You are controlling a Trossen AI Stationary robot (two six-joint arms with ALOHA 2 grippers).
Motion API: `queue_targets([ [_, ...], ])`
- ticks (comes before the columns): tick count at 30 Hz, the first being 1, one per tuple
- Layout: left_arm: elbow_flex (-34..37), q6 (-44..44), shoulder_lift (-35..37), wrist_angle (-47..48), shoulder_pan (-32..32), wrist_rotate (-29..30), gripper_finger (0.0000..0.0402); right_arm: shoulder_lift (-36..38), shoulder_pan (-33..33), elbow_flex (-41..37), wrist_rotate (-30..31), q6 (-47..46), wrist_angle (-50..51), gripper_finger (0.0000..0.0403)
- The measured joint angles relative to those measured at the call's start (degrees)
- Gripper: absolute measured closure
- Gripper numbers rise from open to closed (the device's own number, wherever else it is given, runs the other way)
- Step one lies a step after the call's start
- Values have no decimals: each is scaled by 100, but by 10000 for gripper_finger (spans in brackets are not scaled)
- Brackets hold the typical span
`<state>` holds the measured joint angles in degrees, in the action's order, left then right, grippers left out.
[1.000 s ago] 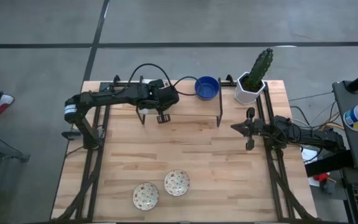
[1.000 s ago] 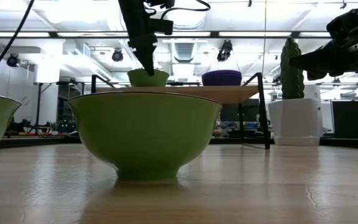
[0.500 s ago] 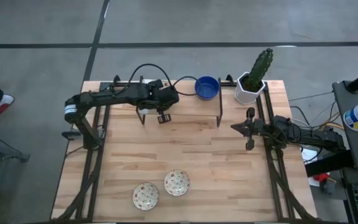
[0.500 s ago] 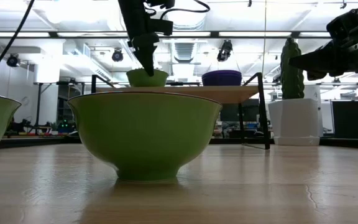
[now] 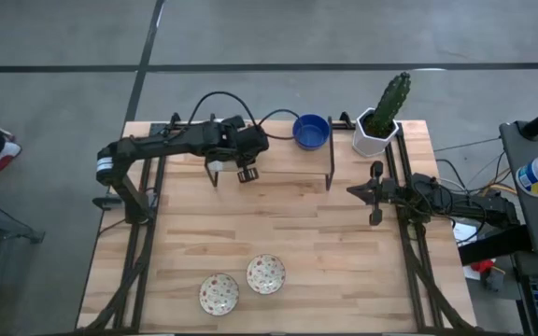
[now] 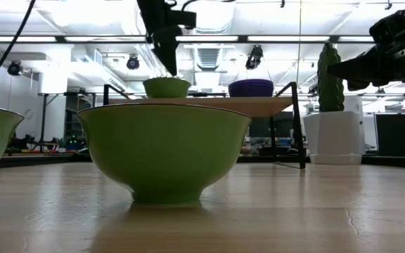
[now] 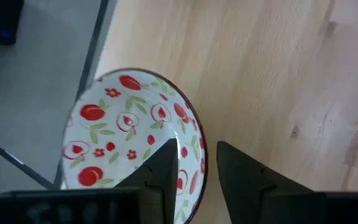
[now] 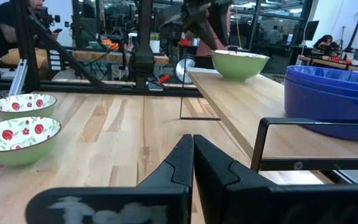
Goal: Pick & Place Mini bowls
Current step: Stack the top white bowl on top of the white bowl on the shelf
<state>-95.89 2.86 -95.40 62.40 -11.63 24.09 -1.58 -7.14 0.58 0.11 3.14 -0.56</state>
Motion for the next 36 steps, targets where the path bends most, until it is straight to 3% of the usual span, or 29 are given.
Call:
queue_targets([
  [7, -160, -346, 9, 157, 292, -205, 296, 0, 0, 0, 1, -11, 0, 394],
  [16, -140, -1118, 9, 133, 829, -1327, 296, 0, 0, 0, 1, -13, 0, 394],
  [30, 9, -1400, -26, -1596, 2531, -1417, 296, 0, 0, 0, 1, -11, 0, 394],
  [36, 408, -1757, -46, -2386, 3026, -1412, 296, 0, 0, -1, 1, -3, 0, 394],
])
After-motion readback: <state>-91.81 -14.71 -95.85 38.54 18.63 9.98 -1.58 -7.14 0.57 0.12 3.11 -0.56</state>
